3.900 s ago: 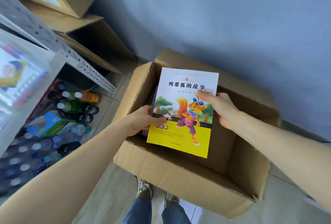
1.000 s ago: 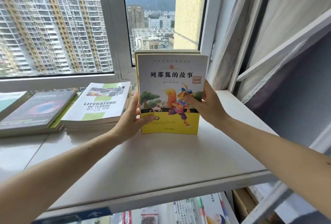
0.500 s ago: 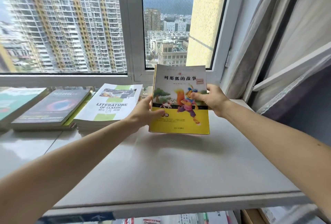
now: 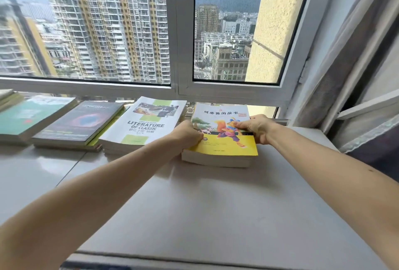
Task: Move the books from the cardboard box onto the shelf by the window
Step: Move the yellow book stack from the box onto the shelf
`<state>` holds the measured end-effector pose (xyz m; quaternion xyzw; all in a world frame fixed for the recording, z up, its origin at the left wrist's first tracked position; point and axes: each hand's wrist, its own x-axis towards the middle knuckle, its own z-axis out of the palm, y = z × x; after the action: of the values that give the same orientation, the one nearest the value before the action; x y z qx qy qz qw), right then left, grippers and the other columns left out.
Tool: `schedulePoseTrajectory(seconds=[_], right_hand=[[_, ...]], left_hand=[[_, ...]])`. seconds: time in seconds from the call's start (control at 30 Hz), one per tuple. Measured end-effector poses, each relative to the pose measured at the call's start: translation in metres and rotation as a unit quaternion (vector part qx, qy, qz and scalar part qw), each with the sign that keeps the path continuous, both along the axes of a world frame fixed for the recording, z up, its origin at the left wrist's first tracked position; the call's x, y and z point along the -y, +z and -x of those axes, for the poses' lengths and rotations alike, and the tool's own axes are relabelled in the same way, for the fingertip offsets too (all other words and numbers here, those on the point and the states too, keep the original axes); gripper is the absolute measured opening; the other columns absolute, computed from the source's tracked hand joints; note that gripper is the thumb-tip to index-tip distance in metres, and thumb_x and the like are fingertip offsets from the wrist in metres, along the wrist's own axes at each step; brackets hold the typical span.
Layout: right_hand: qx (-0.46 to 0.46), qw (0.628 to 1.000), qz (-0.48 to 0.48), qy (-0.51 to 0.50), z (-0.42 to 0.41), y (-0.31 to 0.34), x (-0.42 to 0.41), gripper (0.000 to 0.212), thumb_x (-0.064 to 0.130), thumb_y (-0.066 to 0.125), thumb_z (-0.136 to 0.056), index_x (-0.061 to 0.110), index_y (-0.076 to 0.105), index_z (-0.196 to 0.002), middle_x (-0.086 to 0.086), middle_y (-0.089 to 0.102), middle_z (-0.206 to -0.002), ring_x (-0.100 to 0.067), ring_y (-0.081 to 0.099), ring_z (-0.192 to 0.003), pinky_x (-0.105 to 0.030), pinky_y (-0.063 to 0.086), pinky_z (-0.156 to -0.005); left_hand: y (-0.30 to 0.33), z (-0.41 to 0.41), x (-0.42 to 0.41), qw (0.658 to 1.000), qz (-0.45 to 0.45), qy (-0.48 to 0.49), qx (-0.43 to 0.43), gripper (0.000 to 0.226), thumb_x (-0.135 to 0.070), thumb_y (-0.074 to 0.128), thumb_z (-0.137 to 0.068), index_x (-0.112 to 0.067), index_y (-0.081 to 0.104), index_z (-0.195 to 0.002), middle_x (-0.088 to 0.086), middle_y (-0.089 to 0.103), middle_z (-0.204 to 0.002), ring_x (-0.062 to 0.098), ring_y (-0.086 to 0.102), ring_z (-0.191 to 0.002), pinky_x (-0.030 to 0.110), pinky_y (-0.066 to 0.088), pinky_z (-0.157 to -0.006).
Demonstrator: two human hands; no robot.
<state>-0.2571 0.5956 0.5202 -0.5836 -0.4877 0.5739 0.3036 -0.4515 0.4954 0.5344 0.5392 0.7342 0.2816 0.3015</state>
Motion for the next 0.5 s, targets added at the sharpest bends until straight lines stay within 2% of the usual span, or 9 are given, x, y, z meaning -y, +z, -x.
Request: schedulePoseTrajectory(seconds=[0.07, 0.13, 0.17, 0.23, 0.3, 0.37, 0.43, 0.5], right_hand=[[0.005, 1.0, 0.001, -0.009, 0.005, 0.001, -0.002, 0.02, 0.006, 0.081, -0.075, 0.001, 0.067, -0.09, -0.016, 0.07, -0.088, -0.027, 0.065, -0.072, -0.051, 0.056, -0.085], [0.023, 1.0, -0.004, -0.019, 0.009, 0.001, -0.003, 0.027, 0.009, 0.084, -0.072, 0.001, 0.068, -0.091, -0.016, 0.071, -0.09, -0.027, 0.066, -0.073, -0.052, 0.056, -0.087], [0.037, 0.999, -0.013, -0.028, 0.01, 0.001, -0.003, 0.037, 0.011, 0.087, -0.069, 0.0, 0.067, -0.098, -0.016, 0.073, -0.093, -0.027, 0.068, -0.074, -0.05, 0.058, -0.083], [0.059, 0.997, -0.032, -0.04, 0.013, 0.0, -0.003, 0.051, 0.014, 0.089, -0.067, -0.002, 0.064, -0.109, -0.016, 0.074, -0.098, -0.025, 0.071, -0.072, -0.042, 0.061, -0.071], [0.072, 0.995, -0.043, -0.047, 0.016, 0.0, -0.001, 0.053, 0.016, 0.088, -0.069, -0.001, 0.063, -0.112, -0.016, 0.073, -0.103, -0.025, 0.071, -0.076, -0.039, 0.061, -0.067], [0.086, 0.994, -0.049, -0.043, 0.016, 0.001, 0.003, 0.042, 0.019, 0.087, -0.071, 0.0, 0.063, -0.099, -0.014, 0.071, -0.107, -0.026, 0.071, -0.089, -0.043, 0.06, -0.077], [0.102, 0.993, -0.057, -0.036, 0.012, 0.003, 0.01, 0.04, 0.023, 0.088, -0.069, 0.004, 0.057, -0.086, -0.014, 0.068, -0.111, -0.029, 0.068, -0.103, -0.047, 0.055, -0.091], [0.121, 0.991, -0.048, -0.02, 0.007, 0.005, 0.014, 0.049, 0.025, 0.088, -0.068, 0.002, 0.059, -0.1, -0.014, 0.068, -0.112, -0.029, 0.067, -0.102, -0.048, 0.055, -0.091]], left_hand=[[0.001, -0.002, -0.001, 1.0, -0.005, 0.004, -0.011, 0.015, -0.013, 0.053, -0.091, -0.007, 0.063, -0.1, 0.003, 0.061, -0.084, 0.027, 0.06, -0.089, 0.024, 0.043, -0.061], [0.005, -0.003, -0.001, 1.0, -0.008, 0.0, -0.02, 0.016, -0.008, 0.05, -0.09, -0.015, 0.062, -0.099, -0.001, 0.056, -0.076, 0.023, 0.055, -0.082, 0.021, 0.037, -0.051], [0.008, -0.003, -0.001, 1.0, -0.011, -0.004, -0.028, 0.02, -0.007, 0.051, -0.09, -0.013, 0.064, -0.104, 0.002, 0.057, -0.077, 0.023, 0.055, -0.081, 0.021, 0.036, -0.05], [0.013, -0.001, -0.002, 0.999, -0.01, 0.001, -0.045, 0.021, -0.006, 0.054, -0.089, -0.004, 0.064, -0.107, 0.008, 0.058, -0.08, 0.027, 0.057, -0.084, 0.024, 0.038, -0.06], [0.015, -0.001, 0.001, 0.998, -0.002, 0.004, -0.057, 0.015, -0.006, 0.055, -0.089, -0.005, 0.061, -0.103, 0.004, 0.051, -0.074, 0.025, 0.052, -0.084, 0.025, 0.038, -0.065], [0.014, -0.001, 0.004, 0.998, 0.002, 0.002, -0.07, 0.007, -0.006, 0.052, -0.091, -0.009, 0.054, -0.098, 0.003, 0.047, -0.074, 0.024, 0.048, -0.085, 0.026, 0.038, -0.063], [0.013, -0.003, 0.009, 0.997, 0.002, -0.007, -0.075, 0.009, -0.006, 0.05, -0.093, -0.014, 0.048, -0.096, 0.003, 0.05, -0.079, 0.023, 0.047, -0.087, 0.026, 0.037, -0.068], [0.014, -0.004, 0.013, 0.996, -0.005, -0.017, -0.086, 0.014, -0.006, 0.05, -0.091, -0.017, 0.052, -0.1, 0.007, 0.058, -0.092, 0.023, 0.049, -0.087, 0.027, 0.039, -0.069]])
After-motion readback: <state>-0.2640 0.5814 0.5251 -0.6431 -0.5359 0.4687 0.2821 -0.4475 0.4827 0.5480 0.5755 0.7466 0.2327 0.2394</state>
